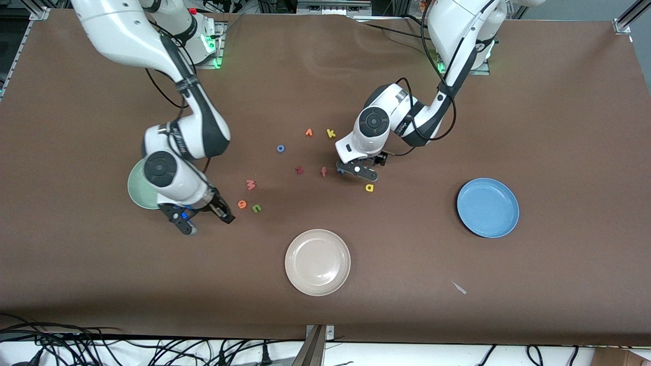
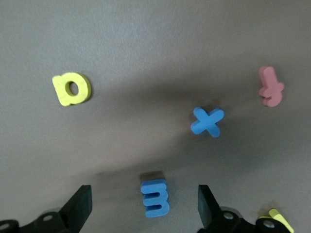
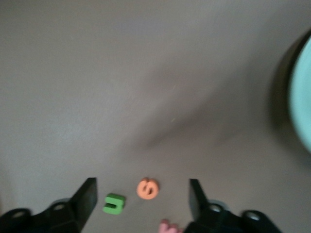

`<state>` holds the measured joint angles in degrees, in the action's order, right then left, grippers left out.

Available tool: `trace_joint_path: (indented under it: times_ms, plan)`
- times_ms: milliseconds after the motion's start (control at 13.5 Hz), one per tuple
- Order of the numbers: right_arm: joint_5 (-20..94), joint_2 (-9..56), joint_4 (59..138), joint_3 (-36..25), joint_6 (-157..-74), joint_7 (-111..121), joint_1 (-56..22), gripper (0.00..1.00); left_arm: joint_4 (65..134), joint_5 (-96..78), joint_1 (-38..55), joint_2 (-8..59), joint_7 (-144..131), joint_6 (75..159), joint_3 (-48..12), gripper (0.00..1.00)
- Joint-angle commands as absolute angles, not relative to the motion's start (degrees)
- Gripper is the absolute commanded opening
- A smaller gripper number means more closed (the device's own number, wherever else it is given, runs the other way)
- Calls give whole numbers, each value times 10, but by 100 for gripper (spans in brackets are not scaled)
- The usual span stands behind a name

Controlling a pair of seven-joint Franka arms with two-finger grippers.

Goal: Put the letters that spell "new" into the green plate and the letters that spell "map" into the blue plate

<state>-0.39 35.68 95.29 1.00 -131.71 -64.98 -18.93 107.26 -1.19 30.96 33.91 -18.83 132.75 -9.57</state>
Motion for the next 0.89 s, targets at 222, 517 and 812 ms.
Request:
trace_joint_path:
  times_ms: [222, 517, 812]
  plan:
    - [-18, 409, 948, 4, -1353, -741, -219, 62, 1078, 3, 320, 350, -210, 1334, -88, 72]
    - [-30, 414, 972, -8, -1371, -762, -240, 61, 1079, 3, 331, 355, -235, 1334, -88, 51]
    - [-43, 412, 972, -14, -1372, -762, -238, 54, 1079, 3, 331, 359, -235, 1334, -88, 9]
